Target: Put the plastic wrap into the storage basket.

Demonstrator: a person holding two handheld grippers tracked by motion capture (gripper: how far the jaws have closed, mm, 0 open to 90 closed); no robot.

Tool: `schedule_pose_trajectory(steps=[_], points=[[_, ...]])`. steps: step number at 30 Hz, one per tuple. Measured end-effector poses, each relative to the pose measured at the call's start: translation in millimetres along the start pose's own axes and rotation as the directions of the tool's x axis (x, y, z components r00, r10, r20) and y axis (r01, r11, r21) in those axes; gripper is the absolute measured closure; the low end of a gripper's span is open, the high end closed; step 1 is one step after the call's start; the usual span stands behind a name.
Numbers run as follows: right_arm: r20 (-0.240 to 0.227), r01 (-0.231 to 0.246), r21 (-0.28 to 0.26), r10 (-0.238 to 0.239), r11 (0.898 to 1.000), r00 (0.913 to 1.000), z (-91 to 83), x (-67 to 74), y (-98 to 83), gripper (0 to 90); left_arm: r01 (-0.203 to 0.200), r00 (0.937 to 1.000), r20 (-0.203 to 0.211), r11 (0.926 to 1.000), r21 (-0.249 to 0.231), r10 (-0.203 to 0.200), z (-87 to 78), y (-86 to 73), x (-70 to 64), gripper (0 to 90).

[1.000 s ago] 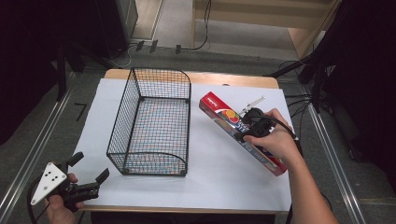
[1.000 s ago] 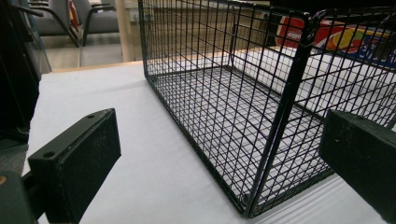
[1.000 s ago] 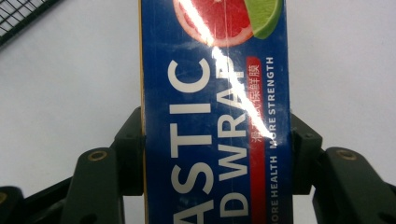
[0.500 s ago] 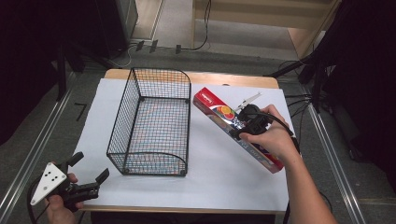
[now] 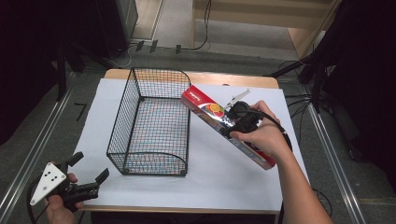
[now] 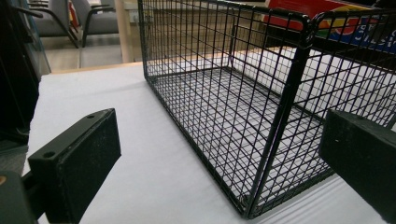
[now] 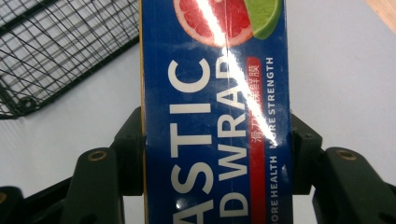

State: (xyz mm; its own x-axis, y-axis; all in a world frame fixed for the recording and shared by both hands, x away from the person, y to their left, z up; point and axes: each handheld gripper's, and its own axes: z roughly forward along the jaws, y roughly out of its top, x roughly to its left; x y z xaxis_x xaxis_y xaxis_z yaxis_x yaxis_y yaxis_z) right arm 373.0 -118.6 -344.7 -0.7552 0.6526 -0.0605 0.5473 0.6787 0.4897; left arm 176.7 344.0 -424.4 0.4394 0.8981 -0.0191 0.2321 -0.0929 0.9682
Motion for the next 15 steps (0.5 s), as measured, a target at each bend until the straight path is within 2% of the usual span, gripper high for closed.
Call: schedule_pose_trajectory(steps=[15], points=[[-0.040, 0.083, -0.009, -0.083, 0.997, 0.9957, 3.5, 27.1, 21.1, 40.8, 0.001, 1.0000, 0.001, 1.0000, -0.005, -0.001, -0.4, 0.4, 0.0, 0.0]])
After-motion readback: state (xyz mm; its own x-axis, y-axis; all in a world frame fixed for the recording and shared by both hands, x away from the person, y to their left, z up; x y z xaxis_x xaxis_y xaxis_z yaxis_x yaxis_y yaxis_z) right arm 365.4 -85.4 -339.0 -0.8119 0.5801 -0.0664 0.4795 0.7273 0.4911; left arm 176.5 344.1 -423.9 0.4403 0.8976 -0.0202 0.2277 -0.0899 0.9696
